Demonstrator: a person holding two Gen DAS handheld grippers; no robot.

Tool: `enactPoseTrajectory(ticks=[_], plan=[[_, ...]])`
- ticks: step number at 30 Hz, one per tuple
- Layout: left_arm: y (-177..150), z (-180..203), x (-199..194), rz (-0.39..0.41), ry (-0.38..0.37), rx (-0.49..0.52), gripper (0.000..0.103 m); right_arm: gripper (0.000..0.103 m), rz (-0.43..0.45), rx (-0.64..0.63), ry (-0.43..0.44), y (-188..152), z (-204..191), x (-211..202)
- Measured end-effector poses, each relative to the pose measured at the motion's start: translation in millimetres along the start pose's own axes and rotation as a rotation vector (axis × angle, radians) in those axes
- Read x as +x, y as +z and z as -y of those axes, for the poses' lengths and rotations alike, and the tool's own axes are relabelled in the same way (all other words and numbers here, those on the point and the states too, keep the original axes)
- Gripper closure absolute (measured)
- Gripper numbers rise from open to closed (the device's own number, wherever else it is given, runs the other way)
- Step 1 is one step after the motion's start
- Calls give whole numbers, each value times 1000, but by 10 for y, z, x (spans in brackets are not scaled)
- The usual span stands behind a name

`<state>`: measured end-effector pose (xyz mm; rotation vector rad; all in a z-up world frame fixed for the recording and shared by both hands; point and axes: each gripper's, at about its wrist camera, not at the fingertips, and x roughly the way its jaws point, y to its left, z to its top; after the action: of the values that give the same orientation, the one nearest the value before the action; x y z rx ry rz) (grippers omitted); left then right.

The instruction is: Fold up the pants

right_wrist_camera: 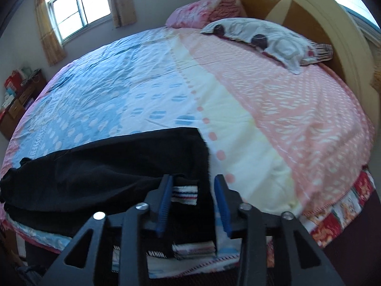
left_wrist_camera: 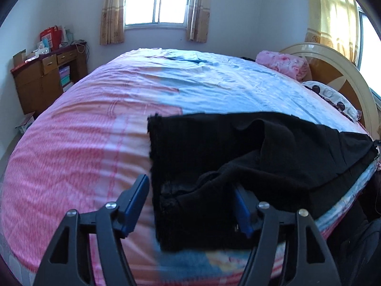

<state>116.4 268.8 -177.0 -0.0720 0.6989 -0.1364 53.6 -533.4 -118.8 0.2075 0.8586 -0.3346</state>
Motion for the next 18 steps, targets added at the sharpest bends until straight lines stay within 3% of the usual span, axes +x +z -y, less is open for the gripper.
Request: enactPoseTrajectory(ticks=[3,5,9,12,14,18], plan=[[-115,10,-49,-11,3,-5,31,63,92,-53,-91,-15,-176,-271],[-170,5,-47,-22,24,5,31,63,134,-112,-84,1,-382,-407],[-204,-3,-23,-18,28,-17,29,63,148,-265,36,-4,-1038,-487],[-194,93,13,-5,51,14,30,63,118,-398,189,-126,-1766,-391],[-186,131,56,-2,79,20,30,63,77,-506,310,-296,-2356,-274],[-160,139,69,14,111,9,32,63,28,-719,447,-733,-3356,-81]])
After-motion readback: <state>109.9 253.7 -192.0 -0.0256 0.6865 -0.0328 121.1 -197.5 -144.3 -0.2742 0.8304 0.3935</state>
